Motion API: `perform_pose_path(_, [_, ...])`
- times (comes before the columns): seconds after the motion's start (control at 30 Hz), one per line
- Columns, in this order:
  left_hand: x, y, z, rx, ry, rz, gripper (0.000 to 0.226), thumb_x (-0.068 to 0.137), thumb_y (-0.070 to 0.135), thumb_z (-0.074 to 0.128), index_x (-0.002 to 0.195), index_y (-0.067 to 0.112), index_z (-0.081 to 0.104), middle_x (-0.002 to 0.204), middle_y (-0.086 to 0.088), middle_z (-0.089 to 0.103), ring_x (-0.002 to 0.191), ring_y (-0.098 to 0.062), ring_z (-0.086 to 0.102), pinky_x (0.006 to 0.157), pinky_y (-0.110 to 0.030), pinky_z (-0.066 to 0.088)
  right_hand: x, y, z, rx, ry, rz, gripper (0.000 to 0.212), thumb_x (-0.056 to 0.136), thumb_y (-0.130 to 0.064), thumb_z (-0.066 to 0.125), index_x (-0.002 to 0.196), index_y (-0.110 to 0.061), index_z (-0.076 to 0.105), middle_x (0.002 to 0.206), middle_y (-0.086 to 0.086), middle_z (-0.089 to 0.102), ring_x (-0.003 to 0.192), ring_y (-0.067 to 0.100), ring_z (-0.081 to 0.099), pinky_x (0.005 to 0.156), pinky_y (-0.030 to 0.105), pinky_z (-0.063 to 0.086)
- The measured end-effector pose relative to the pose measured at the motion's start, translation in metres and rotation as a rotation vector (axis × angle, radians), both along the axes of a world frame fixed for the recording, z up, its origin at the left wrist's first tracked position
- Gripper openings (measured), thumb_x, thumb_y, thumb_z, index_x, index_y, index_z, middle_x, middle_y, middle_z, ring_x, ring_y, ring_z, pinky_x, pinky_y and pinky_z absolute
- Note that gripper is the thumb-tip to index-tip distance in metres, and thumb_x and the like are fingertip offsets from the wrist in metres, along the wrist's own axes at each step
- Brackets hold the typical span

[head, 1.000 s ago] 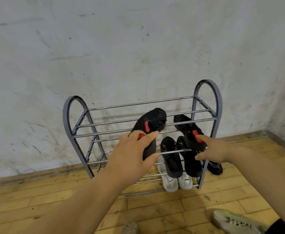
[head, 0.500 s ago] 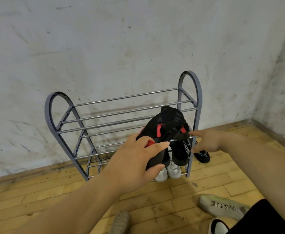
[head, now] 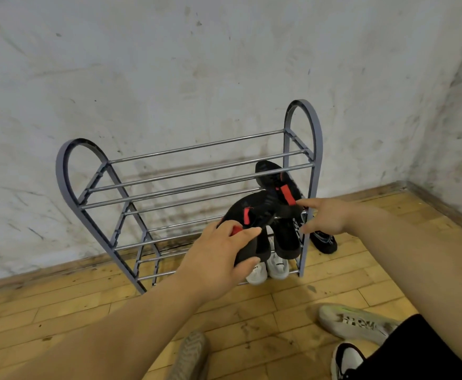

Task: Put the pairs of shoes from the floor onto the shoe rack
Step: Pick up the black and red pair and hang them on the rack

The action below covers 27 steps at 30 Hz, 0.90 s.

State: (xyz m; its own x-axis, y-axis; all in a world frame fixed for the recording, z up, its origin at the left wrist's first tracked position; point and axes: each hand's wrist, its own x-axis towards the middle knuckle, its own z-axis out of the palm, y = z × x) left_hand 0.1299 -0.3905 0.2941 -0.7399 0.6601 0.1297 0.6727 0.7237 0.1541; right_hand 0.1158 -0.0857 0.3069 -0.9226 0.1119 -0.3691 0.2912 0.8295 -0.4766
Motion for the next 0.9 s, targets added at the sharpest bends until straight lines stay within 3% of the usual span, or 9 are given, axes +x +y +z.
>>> perform_pose_path(0.23, [-0.032, 0.03, -0.021, 0.051, 0.019, 0.15, 0.063, 0.1, 0.062, 0.042, 0.158, 0.042, 0.029, 0.149, 0.004, 0.042, 0.134, -0.028, 0.037, 0.113, -0.042, 0.039, -0.011, 0.008, -0.008, -0.071, 0.081, -0.056, 0.091, 0.088, -0.035, 0.079, 0.161, -0.037, 0.024, 0.165, 0.008, 0.032, 0.144, 0.033, 0.041, 0.11, 0.039, 0.039])
perform_pose_path(0.4, [-0.067, 0.059, -0.037, 0.074, 0.014, 0.281, 0.06, 0.1, 0.06, 0.044, 0.156, 0.041, 0.031, 0.15, -0.001, 0.043, 0.131, -0.036, 0.04, 0.11, -0.048, 0.042, -0.029, 0.007, -0.025, -0.034, 0.05, -0.059, 0.101, 0.084, -0.051, 0.078, 0.161, -0.047, 0.013, 0.165, 0.014, 0.016, 0.147, 0.04, 0.034, 0.118, 0.047, 0.034])
perform_pose_path(0.6, [-0.117, 0.085, -0.055, 0.12, -0.052, 0.416, 0.06, 0.099, 0.061, 0.047, 0.154, 0.038, 0.035, 0.149, -0.004, 0.045, 0.132, -0.04, 0.041, 0.109, -0.05, 0.044, -0.047, 0.006, -0.039, -0.065, 0.104, -0.12, 0.087, 0.095, -0.045, 0.068, 0.162, -0.045, 0.013, 0.166, 0.015, 0.011, 0.152, 0.038, 0.024, 0.121, 0.044, 0.026])
perform_pose_path(0.73, [-0.133, 0.098, -0.066, 0.208, -0.08, 0.414, 0.064, 0.095, 0.059, 0.057, 0.152, 0.033, 0.041, 0.146, -0.005, 0.047, 0.132, -0.036, 0.041, 0.112, -0.046, 0.04, -0.051, 0.008, -0.045, -0.085, 0.129, -0.14, 0.081, 0.098, -0.043, 0.065, 0.162, -0.043, 0.015, 0.162, 0.016, 0.018, 0.145, 0.038, 0.036, 0.117, 0.041, 0.033])
perform_pose_path(0.9, [-0.138, 0.108, -0.073, 0.308, -0.243, 0.274, 0.074, 0.087, 0.053, 0.073, 0.152, 0.032, 0.043, 0.15, -0.001, 0.04, 0.14, -0.029, 0.036, 0.117, -0.047, 0.038, -0.056, 0.01, -0.049, -0.074, 0.177, -0.173, 0.084, 0.096, -0.044, 0.067, 0.162, -0.044, 0.014, 0.161, 0.017, 0.025, 0.141, 0.037, 0.044, 0.114, 0.041, 0.038])
